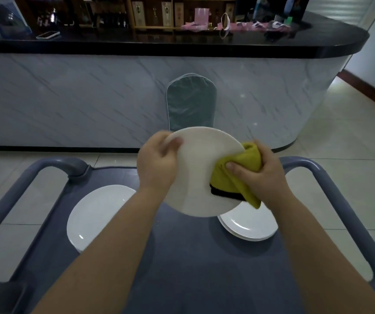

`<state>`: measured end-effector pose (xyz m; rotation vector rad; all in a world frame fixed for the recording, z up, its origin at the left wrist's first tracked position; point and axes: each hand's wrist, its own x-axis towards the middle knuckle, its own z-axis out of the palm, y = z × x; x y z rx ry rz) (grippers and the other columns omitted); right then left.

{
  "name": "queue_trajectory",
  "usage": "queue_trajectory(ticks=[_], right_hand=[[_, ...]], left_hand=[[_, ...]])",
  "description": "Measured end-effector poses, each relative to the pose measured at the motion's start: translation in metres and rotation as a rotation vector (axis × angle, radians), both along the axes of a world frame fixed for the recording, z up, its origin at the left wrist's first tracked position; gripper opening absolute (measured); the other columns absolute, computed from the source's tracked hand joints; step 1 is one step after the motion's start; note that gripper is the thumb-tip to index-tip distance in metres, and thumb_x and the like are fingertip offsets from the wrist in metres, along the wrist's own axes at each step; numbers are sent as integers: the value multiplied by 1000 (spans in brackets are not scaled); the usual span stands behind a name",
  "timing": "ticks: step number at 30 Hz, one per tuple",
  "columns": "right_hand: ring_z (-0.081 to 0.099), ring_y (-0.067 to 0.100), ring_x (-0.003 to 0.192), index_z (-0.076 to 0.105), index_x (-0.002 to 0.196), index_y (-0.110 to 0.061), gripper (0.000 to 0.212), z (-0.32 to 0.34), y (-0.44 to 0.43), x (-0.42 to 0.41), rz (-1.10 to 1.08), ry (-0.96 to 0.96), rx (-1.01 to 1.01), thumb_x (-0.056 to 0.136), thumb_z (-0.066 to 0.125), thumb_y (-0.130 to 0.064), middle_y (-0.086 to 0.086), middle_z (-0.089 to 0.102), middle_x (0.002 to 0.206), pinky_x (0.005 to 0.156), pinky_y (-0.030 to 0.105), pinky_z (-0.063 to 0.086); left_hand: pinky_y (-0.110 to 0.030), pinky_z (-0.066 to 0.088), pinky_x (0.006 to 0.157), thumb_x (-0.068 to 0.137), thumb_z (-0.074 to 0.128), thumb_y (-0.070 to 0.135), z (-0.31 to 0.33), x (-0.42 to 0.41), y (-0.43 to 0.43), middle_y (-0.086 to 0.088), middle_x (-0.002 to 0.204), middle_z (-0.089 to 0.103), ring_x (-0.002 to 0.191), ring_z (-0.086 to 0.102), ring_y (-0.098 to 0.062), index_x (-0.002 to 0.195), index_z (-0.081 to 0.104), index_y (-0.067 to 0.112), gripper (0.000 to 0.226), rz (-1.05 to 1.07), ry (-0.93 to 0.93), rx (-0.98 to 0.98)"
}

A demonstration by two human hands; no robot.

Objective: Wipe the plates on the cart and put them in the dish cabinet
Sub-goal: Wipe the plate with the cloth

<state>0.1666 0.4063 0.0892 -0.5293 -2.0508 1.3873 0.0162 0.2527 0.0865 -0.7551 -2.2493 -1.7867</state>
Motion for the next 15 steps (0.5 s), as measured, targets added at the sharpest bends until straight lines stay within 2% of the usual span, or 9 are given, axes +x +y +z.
queue_trajectory(ticks=[2,4,6,8,10,11,13,15], right_hand=[[64,7,88,62,92,-41,36,-29,-6,4,-68,-41,-103,70,88,-29,-17,67,89,76,34,54],[63,4,83,63,92,-32,33,-48,-9,6,-58,-83,-97,70,87,-32,-13,67,87,74,32,52],[60,1,79,63,91,-27,30,-45,-6,2,-33,-100,-16,72,86,-28,-9,66,83,71,26,49],[59,3,80,62,92,-22,31,-24,0,-9,41,-139,169,73,85,-27,-8,64,84,68,23,48],[59,3,81,60,92,-26,32,5,1,-19,135,-156,326,71,83,-36,-11,62,83,67,16,47],[59,1,80,59,92,-29,31,19,1,-22,166,-135,352,71,81,-38,-13,62,82,67,12,45],[58,-5,81,58,93,-33,32,37,0,-22,184,-77,358,73,83,-34,-19,62,82,68,7,45],[59,-5,83,58,92,-35,34,35,-2,-17,166,-47,299,73,85,-28,-21,63,83,70,9,47]], left_hand=[[-22,35,55,96,59,28,-35,12,-10,18,58,52,59,44,-6,74,54,21,23,106,-286,98],[-19,36,53,98,54,33,-61,18,-20,18,62,54,64,47,-13,76,49,22,25,57,-332,-29],[-24,41,59,97,52,40,-58,11,-23,14,74,58,73,52,-17,84,51,24,20,-59,-147,-209],[-34,46,64,92,53,41,-31,2,-15,8,87,63,81,56,-19,95,58,22,20,-154,227,-338],[-32,45,59,91,54,43,1,-2,-1,3,88,66,79,59,-22,95,64,18,27,-160,584,-408],[-29,42,56,90,54,45,15,0,4,3,83,66,75,58,-21,91,65,18,29,-144,677,-407],[-25,34,55,89,58,44,34,1,5,7,76,63,70,54,-15,84,65,20,26,-103,702,-361],[-26,33,56,86,65,39,28,0,-2,11,70,59,68,50,-10,78,64,24,17,-51,576,-296]])
